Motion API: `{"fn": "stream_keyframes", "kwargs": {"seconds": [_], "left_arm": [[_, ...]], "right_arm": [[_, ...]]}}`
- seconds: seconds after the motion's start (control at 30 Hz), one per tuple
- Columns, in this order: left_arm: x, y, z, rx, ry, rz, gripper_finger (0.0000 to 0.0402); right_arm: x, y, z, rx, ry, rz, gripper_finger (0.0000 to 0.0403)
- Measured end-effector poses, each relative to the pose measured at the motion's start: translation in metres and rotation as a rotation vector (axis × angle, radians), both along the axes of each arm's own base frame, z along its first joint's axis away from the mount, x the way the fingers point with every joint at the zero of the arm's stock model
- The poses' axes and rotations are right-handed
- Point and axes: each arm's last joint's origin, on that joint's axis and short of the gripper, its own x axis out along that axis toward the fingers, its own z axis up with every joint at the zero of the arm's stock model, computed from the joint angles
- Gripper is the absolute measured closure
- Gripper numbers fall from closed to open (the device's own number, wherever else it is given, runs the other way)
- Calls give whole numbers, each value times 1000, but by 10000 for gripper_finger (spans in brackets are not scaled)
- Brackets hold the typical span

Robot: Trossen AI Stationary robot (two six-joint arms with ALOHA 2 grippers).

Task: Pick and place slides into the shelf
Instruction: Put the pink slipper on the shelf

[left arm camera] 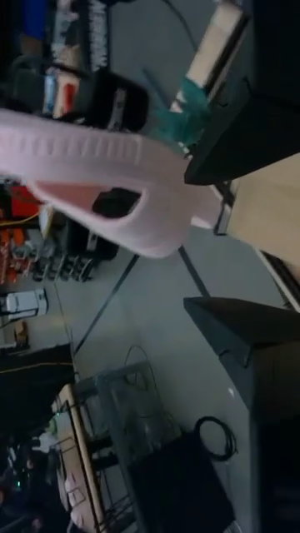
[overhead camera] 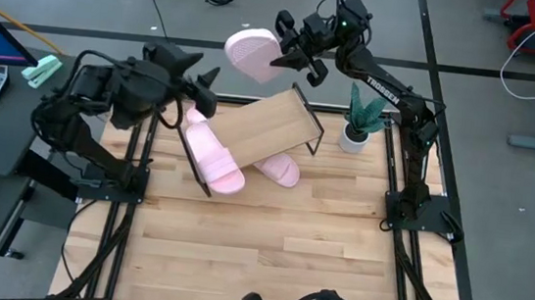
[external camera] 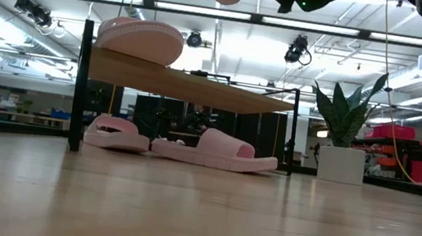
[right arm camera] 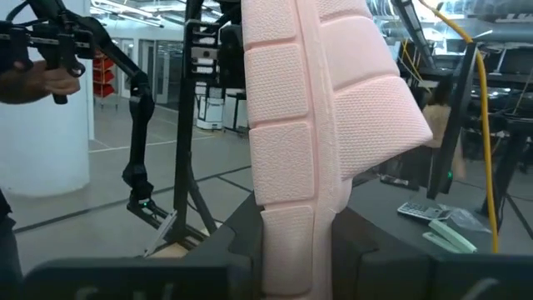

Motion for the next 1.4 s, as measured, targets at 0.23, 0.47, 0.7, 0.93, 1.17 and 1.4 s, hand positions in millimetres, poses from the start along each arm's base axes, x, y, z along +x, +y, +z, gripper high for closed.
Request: {"fn": "stream_keyframes", "kwargs": {"seconds": [0.23, 0.47, 0.7, 0.93, 1.17, 1.4], "left_arm": [[3, 13, 8, 98, 50, 33, 158], [1, 23, 17, 108, 14, -130, 140], [-13, 21, 22, 89, -17, -246, 110], [-17, 22, 20, 68, -2, -250, 103], [-9, 29, 13, 32, 27, -253, 102], [-5, 36, 11, 12, 31, -265, 102]], "right_arm": [[0, 0, 0, -10, -15, -14, 324], [-1, -2, 0, -13, -16, -19, 324], [0, -6, -6, 12, 22, -38, 325], [3, -7, -14, 23, 59, -57, 325], [13, 4, -17, 12, 60, -42, 325], [21, 16, -18, 12, 64, -12, 325]]}}
